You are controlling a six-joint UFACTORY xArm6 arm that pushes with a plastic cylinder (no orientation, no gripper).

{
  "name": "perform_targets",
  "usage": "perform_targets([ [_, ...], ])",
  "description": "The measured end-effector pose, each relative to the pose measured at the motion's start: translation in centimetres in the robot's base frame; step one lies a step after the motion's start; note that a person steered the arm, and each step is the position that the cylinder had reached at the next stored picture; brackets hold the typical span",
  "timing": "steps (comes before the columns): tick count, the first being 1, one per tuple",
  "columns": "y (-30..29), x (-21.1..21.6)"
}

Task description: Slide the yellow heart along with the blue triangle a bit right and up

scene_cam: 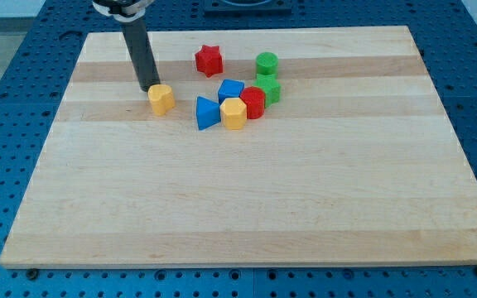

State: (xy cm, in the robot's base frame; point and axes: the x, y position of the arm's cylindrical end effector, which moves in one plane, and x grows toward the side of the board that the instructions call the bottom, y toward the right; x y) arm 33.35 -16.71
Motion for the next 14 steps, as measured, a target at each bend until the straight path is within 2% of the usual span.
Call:
perform_targets([
  [1, -0.1, 1.4],
  [3, 3.5, 3.4],
  [4, 0.9, 3.4],
  [5, -1.3, 5.3],
  [6, -2.1, 8.8],
  [7, -1.8, 10.6],
  [10, -0.5, 9.7],
  [12, -0.2, 7.1],
  [14, 5.2, 7.1],
])
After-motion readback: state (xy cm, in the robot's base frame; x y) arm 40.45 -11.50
